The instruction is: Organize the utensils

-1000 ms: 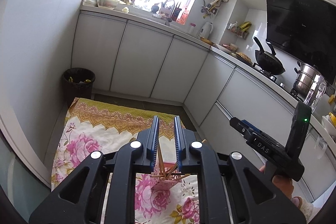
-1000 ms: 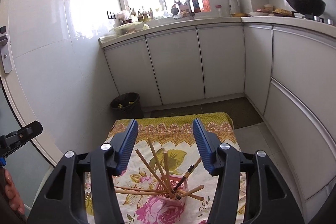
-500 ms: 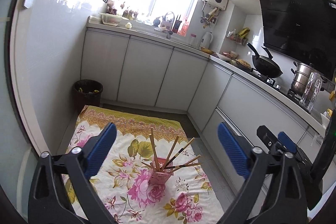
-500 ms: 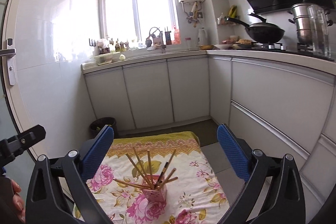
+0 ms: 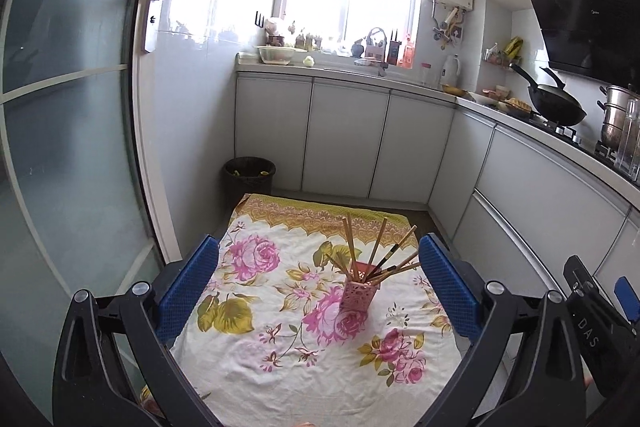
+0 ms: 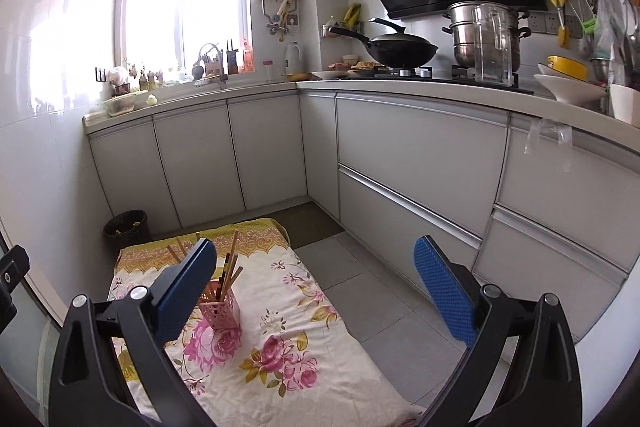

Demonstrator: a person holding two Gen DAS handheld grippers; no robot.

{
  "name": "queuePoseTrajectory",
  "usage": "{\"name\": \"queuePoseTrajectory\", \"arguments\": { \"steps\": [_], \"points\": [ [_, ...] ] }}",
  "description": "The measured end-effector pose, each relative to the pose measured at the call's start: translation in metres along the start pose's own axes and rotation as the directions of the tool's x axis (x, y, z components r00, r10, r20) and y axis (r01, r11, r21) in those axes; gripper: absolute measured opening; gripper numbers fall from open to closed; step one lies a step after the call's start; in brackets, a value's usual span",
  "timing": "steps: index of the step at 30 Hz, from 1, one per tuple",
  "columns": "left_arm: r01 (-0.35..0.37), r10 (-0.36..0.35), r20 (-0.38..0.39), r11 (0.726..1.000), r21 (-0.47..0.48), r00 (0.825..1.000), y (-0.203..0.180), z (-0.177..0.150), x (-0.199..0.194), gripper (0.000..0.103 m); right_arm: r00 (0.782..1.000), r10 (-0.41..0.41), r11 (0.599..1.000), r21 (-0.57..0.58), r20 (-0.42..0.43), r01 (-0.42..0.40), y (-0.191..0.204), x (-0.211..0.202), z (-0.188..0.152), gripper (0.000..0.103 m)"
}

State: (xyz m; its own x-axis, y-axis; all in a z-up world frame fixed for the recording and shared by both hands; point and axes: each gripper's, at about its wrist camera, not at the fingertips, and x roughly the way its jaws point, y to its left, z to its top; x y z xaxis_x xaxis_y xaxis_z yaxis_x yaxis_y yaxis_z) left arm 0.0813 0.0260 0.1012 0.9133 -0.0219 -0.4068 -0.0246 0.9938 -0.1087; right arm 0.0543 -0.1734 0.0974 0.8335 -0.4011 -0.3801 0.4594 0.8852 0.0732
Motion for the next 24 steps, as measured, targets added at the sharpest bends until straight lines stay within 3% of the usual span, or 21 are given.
{"name": "queuePoseTrajectory", "arguments": {
  "steps": [5,13,24],
  "points": [
    [-0.042,0.041,0.019,0.999,0.035,0.999,-0.004,-0.008,-0.024,0.096,1.0,0.007,0.999,0.036,-0.023,-0.006,-0.013,-0.012,-0.003,0.096],
    [-0.1,0.1,0.047,0.995,-0.009,0.994,0.002,-0.017,-0.052,0.096,1.0,0.001,1.0,0.008,0.002,-0.001,-0.012,-0.036,-0.014,0.096],
    [-0.123,0.123,0.043,0.992,0.013,0.992,-0.003,-0.032,-0.063,0.096,1.0,0.026,1.0,-0.004,-0.01,-0.026,-0.01,-0.049,-0.036,0.096]
  ]
}}
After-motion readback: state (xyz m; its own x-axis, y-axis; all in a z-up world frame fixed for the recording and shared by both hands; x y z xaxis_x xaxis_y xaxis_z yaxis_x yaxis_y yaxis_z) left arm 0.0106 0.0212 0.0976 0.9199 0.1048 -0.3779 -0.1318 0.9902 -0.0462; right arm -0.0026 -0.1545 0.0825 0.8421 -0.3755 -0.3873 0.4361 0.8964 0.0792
